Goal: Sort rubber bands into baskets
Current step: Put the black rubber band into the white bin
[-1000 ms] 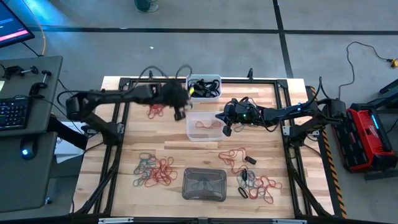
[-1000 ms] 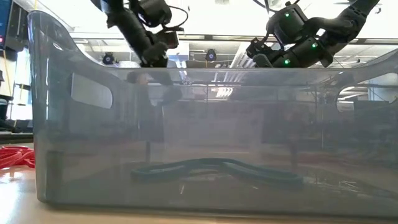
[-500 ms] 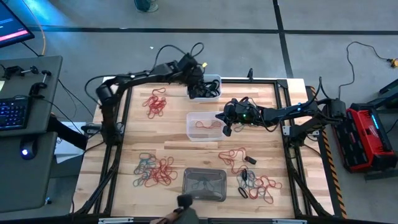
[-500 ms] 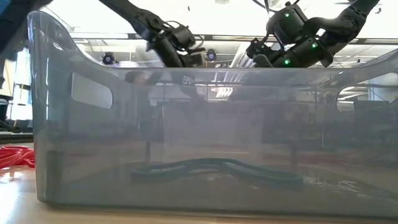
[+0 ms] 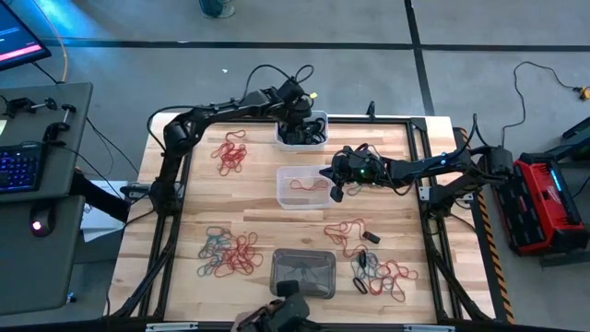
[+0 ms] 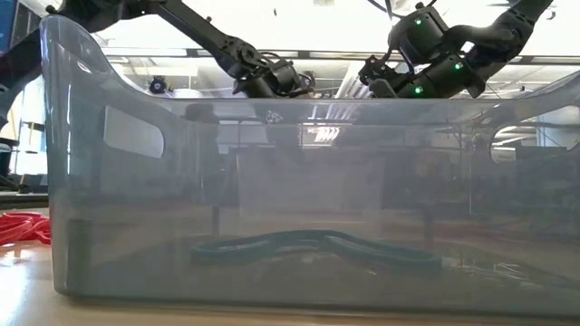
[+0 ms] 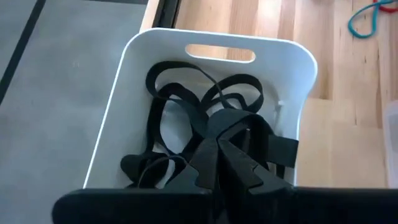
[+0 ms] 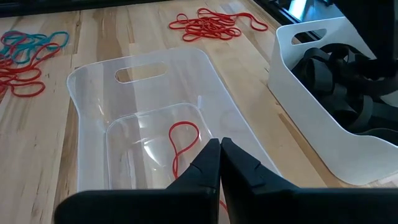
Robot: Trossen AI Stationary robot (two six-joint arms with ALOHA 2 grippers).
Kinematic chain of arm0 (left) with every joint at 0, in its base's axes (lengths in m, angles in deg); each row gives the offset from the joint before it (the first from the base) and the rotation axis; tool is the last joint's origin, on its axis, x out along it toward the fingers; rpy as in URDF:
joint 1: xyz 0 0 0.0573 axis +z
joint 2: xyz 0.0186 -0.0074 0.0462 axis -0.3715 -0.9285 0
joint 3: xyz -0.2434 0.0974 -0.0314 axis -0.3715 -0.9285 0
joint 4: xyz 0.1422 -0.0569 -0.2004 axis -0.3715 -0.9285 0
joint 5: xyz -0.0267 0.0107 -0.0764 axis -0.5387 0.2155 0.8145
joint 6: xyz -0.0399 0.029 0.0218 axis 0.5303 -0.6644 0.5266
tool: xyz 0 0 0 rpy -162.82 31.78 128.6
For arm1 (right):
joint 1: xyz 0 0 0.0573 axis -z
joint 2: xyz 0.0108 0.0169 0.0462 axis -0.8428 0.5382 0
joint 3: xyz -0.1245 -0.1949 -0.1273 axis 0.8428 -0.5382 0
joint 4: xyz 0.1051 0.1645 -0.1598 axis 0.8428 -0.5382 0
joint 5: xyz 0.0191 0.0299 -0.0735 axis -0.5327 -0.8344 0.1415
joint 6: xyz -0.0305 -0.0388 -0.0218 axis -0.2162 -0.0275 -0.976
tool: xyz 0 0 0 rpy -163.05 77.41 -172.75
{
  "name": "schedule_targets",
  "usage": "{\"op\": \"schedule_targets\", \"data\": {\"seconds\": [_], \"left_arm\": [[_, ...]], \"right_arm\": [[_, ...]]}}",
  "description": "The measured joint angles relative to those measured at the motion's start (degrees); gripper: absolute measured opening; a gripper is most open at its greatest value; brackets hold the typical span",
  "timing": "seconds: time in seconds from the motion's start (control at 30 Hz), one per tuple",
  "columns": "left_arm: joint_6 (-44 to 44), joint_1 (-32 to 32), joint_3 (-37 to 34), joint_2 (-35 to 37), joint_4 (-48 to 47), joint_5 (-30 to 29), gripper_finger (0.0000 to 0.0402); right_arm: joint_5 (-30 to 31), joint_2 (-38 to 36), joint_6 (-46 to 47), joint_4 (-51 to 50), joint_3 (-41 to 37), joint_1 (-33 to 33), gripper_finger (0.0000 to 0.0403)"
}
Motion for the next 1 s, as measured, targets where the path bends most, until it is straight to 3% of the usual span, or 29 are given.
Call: {"op": "schedule_targets", "data": {"seconds": [0.5, 0.67, 1.0], "left_arm": [[-0.4, -0.3, 0.0, 0.0, 2.9, 2.0, 0.0087], [2.1, -1.4, 0.0, 0.0, 8.0, 5.9, 0.0062], [5.8, -2.5, -0.7, 0.0, 15.6, 6.1, 0.0004]], "right_arm": [[-0.1, 0.0, 0.1, -0.1, 0.0, 0.0, 0.0000], [-2.1, 0.0, 1.6, -0.6, 0.0, 0.1, 0.0000], [0.7, -3.5, 2.1, -3.2, 0.0, 0.1, 0.0000]]}}
